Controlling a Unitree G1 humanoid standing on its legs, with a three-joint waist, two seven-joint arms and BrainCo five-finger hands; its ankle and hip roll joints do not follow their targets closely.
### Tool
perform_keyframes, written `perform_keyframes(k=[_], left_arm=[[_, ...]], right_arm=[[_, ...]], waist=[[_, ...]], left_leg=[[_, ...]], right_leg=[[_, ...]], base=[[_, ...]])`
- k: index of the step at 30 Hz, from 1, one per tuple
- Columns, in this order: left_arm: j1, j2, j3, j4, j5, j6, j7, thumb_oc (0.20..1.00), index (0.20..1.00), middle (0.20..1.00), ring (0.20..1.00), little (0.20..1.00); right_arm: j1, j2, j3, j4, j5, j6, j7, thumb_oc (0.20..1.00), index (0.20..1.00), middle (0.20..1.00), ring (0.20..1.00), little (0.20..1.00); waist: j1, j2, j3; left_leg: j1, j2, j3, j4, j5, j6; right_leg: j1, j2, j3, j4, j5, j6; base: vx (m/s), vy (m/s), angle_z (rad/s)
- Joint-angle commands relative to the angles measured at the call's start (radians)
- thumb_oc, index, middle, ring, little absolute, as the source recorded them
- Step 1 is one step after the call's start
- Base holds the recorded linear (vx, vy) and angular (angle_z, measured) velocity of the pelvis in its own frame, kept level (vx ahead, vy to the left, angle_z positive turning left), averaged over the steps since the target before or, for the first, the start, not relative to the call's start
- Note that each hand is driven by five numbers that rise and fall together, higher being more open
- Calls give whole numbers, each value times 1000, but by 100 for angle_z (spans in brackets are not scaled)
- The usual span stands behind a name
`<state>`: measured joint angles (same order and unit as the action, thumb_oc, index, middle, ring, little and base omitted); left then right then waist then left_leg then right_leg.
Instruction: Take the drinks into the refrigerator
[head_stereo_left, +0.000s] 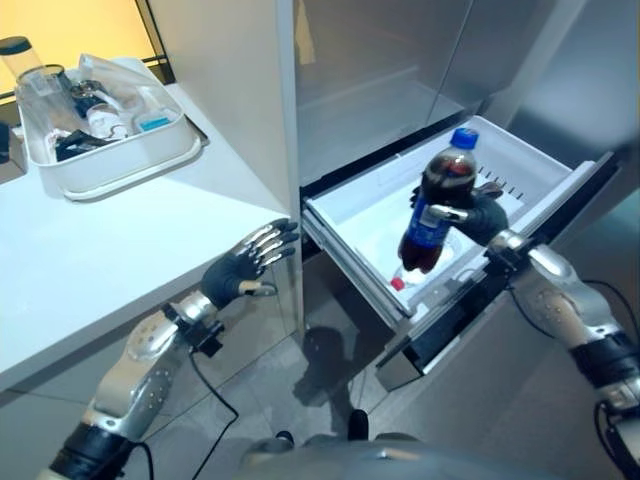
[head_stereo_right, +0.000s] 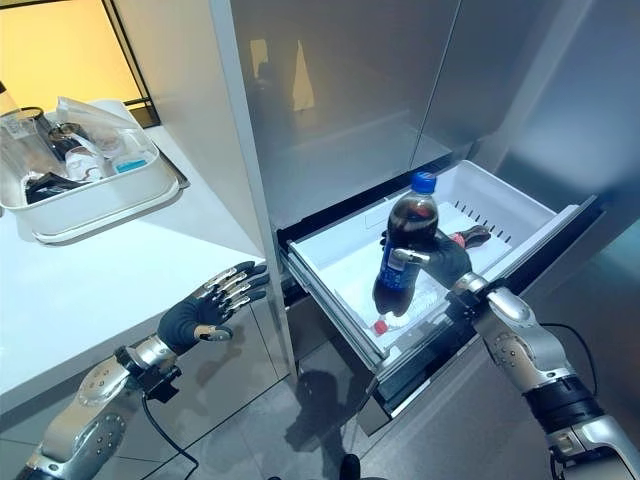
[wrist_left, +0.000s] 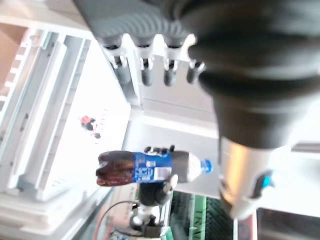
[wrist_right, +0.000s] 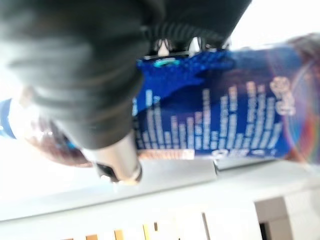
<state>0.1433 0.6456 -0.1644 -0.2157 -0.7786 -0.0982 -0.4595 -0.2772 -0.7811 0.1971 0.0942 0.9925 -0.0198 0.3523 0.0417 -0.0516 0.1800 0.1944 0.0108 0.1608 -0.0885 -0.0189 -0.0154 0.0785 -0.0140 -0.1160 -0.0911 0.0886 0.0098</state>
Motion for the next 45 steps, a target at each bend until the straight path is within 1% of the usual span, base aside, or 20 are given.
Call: perform_keyframes(k=[1, 6, 10, 11, 14, 16, 19, 21, 23, 24, 25, 27, 28, 30, 32, 34, 38, 39, 41, 45], left_arm=[[18, 16, 25, -27, -61, -54, -42, 1000, 1000, 1000, 1000, 1000], [38, 18, 45, -50, -92, -50, -72, 1000, 1000, 1000, 1000, 1000], [47, 45, 38, -58, -144, -35, -101, 1000, 1000, 1000, 1000, 1000], [47, 45, 39, -58, -144, -35, -101, 1000, 1000, 1000, 1000, 1000], [48, 89, 7, -72, -196, -11, -134, 1000, 1000, 1000, 1000, 1000], [42, 97, -2, -72, -204, -11, -140, 1000, 1000, 1000, 1000, 1000], [25, 131, -25, -78, -228, -11, -156, 1000, 1000, 1000, 1000, 1000], [5, 162, -38, -78, -231, -12, -165, 1000, 1000, 1000, 1000, 1000], [-6, 171, -42, -77, -239, -12, -171, 1000, 1000, 1000, 1000, 1000], [-11, 185, -44, -78, -243, -20, -174, 1000, 1000, 1000, 1000, 1000], [-27, 214, -55, -86, -246, -21, -179, 1000, 1000, 1000, 1000, 1000], [-31, 222, -52, -91, -252, -22, -182, 1000, 1000, 1000, 1000, 1000], [-47, 248, -59, -103, -257, -25, -187, 1000, 1000, 1000, 1000, 1000], [-56, 258, -63, -104, -257, -29, -190, 1000, 1000, 1000, 1000, 1000], [-81, 298, -80, -126, -258, -46, -191, 1000, 1000, 1000, 1000, 1000], [-103, 306, -99, -129, -259, -51, -185, 1000, 1000, 1000, 1000, 1000], [-126, 314, -122, -144, -257, -59, -173, 1000, 1000, 1000, 1000, 1000], [-141, 327, -138, -158, -252, -66, -166, 1000, 1000, 1000, 1000, 1000], [-161, 334, -154, -164, -251, -72, -160, 1000, 1000, 1000, 1000, 1000], [-191, 354, -184, -172, -250, -89, -151, 1000, 1000, 1000, 1000, 1000]], right_arm=[[-133, -46, -132, -87, 33, -154, 16, 200, 200, 200, 200, 200], [-141, -107, -174, -63, 25, -171, 2, 200, 200, 200, 200, 200], [-199, -191, -166, 28, -5, -183, -13, 200, 200, 200, 200, 200], [-201, -191, -165, 28, -5, -183, -13, 200, 200, 200, 200, 200], [-288, -260, -114, 124, -32, -191, -24, 200, 200, 200, 200, 200], [-318, -270, -92, 155, -32, -197, -27, 200, 200, 200, 200, 200], [-402, -318, -22, 252, -82, -208, -27, 200, 200, 200, 200, 200], [-447, -354, 34, 290, -136, -195, -19, 200, 200, 200, 200, 200], [-483, -361, 68, 325, -139, -198, -24, 200, 200, 200, 200, 200], [-512, -376, 104, 354, -162, -198, -16, 200, 200, 200, 200, 200], [-558, -405, 178, 394, -222, -184, -5, 200, 200, 200, 200, 200], [-580, -418, 206, 401, -242, -183, -7, 200, 200, 200, 200, 200], [-606, -434, 247, 415, -286, -184, -8, 200, 200, 200, 200, 200], [-629, -435, 274, 429, -297, -186, -11, 200, 200, 200, 200, 200], [-658, -428, 302, 435, -313, -191, -16, 200, 200, 200, 200, 200], [-676, -422, 325, 445, -336, -194, -24, 200, 200, 200, 200, 200], [-716, -415, 384, 450, -382, -192, -28, 200, 200, 200, 200, 200], [-750, -404, 433, 466, -421, -195, -29, 200, 200, 200, 200, 200], [-781, -400, 478, 474, -457, -204, -35, 200, 200, 200, 200, 200], [-823, -378, 529, 515, -507, -213, -54, 200, 200, 200, 200, 200]], waist=[[19, -37, -47], [21, -42, -40], [22, -49, -27], [21, -49, -27], [23, -53, -8], [21, -52, -2], [25, -55, 28], [31, -58, 52], [30, -57, 64], [34, -58, 77], [36, -55, 109], [36, -52, 122], [41, -44, 156], [39, -39, 168], [45, -30, 206], [47, -29, 216], [54, -25, 243], [59, -22, 261], [61, -16, 278], [69, -3, 305]], left_leg=[[-21, 14, -69, 1, -43, -10], [-27, 15, -70, 1, -41, -10], [-38, 14, -69, 1, -38, -10], [-39, 14, -69, 1, -38, -10], [-55, 15, -68, 1, -31, -11], [-59, 15, -68, 1, -29, -11], [-86, 16, -71, 1, -17, -12], [-106, 17, -74, 1, -6, -13], [-120, 19, -76, 2, 0, -14], [-132, 21, -77, 4, 6, -14], [-159, 25, -84, 8, 18, -16], [-173, 26, -88, 11, 24, -16], [-202, 30, -94, 18, 35, -17], [-224, 32, -100, 26, 41, -17], [-272, 33, -116, 42, 56, -19], [-299, 34, -122, 47, 64, -22], [-325, 36, -129, 54, 70, -26], [-334, 39, -132, 55, 73, -28], [-345, 40, -137, 59, 75, -30], [-363, 44, -149, 58, 84, -35]], right_leg=[[7, -50, -28, 54, -14, 106], [2, -48, -26, 54, -13, 108], [-12, -47, -24, 57, -11, 109], [-12, -47, -24, 57, -11, 109], [-31, -45, -21, 62, -10, 110], [-39, -45, -21, 65, -10, 110], [-71, -40, -18, 82, -12, 109], [-97, -38, -19, 94, -12, 108], [-113, -39, -19, 103, -12, 107], [-129, -38, -22, 112, -12, 106], [-168, -39, -27, 138, -15, 104], [-187, -38, -28, 155, -18, 102], [-224, -38, -31, 188, -24, 100], [-251, -40, -34, 211, -29, 98], [-299, -42, -40, 238, -33, 93], [-318, -44, -46, 241, -31, 92], [-344, -40, -48, 248, -29, 89], [-354, -40, -47, 249, -30, 88], [-364, -40, -52, 258, -33, 85], [-383, -41, -61, 270, -37, 82]], base=[[0, 0, 0], [-2, 1, 1], [0, 0, 0], [0, 0, 0], [-42, 2, -1], [-37, -4, -1], [-65, -12, -1], [-109, -18, 0], [-85, -18, 0], [-115, -34, 3], [-153, -36, 6], [-119, -17, 13], [-118, -10, 20], [-107, -14, 15], [-95, -39, 17], [-37, -39, 23], [-29, -33, 12], [-49, -50, -2], [-41, -47, 2], [-32, -38, 1]])
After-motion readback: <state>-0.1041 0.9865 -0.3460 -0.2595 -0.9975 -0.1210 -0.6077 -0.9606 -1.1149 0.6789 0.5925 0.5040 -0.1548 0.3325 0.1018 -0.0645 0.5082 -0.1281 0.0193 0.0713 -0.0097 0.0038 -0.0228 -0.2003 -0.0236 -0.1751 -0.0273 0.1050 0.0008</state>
